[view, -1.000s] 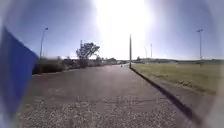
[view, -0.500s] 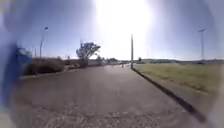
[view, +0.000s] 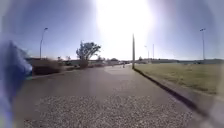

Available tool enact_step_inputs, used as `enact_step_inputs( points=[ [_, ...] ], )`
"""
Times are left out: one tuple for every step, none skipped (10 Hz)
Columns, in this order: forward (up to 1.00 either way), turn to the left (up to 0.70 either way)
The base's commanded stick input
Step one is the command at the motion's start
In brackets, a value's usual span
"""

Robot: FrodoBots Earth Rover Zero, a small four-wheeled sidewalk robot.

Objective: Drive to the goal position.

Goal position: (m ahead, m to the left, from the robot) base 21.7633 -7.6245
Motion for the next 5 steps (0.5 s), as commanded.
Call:
enact_step_inputs(
  points=[
    [0.85,0.00],
    [0.85,0.00],
    [0.85,0.00],
    [0.85,0.00],
    [0.85,0.00]
  ],
)
